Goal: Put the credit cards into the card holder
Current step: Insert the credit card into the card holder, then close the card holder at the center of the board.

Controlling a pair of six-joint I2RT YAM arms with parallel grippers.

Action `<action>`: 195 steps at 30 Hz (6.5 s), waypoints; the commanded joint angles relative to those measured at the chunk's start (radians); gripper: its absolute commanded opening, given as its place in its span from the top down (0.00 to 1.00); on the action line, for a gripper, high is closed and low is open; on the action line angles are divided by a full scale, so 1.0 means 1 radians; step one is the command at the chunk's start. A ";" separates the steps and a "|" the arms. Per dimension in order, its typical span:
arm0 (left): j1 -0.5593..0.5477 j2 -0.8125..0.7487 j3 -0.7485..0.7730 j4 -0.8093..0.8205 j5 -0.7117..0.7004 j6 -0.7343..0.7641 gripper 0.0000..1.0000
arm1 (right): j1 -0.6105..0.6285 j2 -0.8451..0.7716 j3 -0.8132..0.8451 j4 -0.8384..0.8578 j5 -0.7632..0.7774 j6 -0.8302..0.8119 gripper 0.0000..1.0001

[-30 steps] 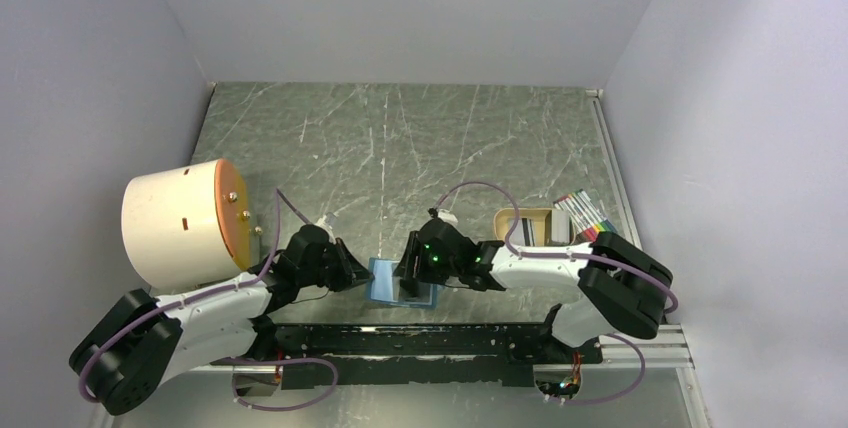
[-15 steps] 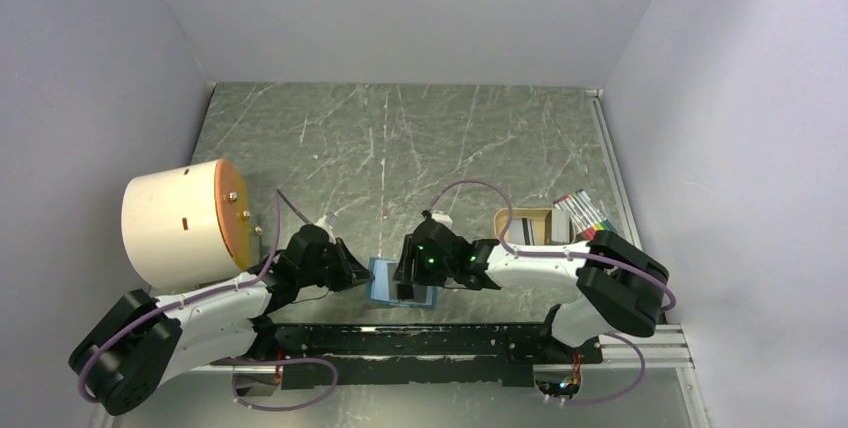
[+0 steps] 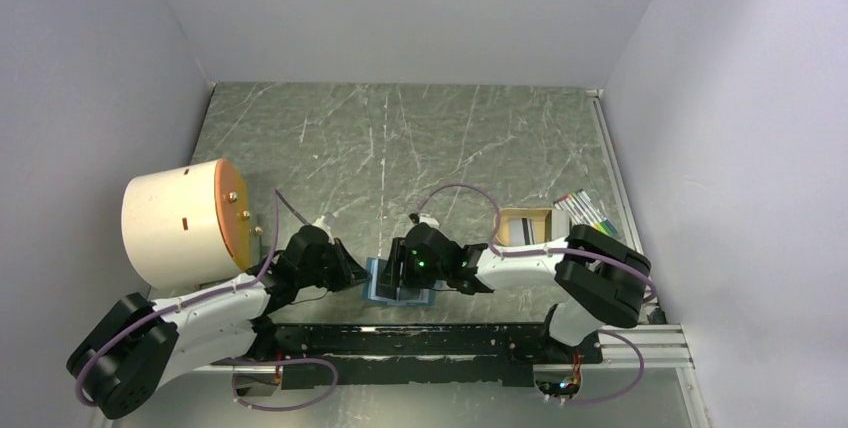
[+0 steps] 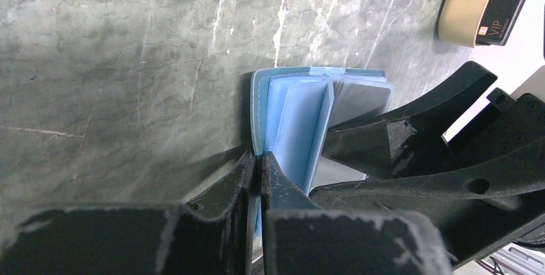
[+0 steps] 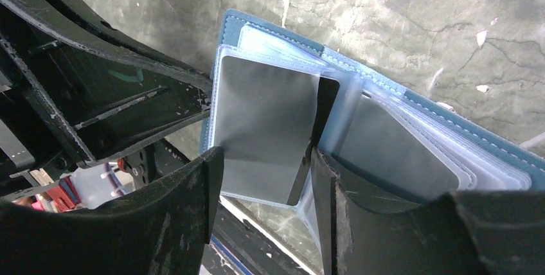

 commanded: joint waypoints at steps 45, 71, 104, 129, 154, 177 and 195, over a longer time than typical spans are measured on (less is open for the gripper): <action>-0.023 -0.102 0.175 -0.291 -0.129 0.040 0.91 | -0.003 -0.064 0.154 -0.508 0.391 -0.260 0.60; -0.126 0.281 0.259 0.202 0.130 0.114 0.64 | -0.091 -0.243 -0.098 -0.158 0.278 -0.284 1.00; -0.137 0.542 0.487 -0.120 0.033 0.260 0.79 | -0.146 -0.392 -0.097 -0.310 0.234 -0.303 0.87; -0.196 0.548 0.466 -0.096 0.116 0.202 0.80 | -0.143 -0.354 -0.031 -0.435 0.160 -0.265 0.73; -0.197 0.559 0.434 -0.080 0.100 0.200 0.81 | -0.142 -0.349 -0.016 -0.471 0.235 -0.287 1.00; -0.198 0.562 0.408 -0.028 0.114 0.169 0.81 | -0.134 -0.270 -0.111 -0.209 0.064 -0.255 1.00; -0.198 0.572 0.400 -0.017 0.116 0.159 0.81 | -0.118 -0.243 -0.097 -0.249 0.085 -0.274 1.00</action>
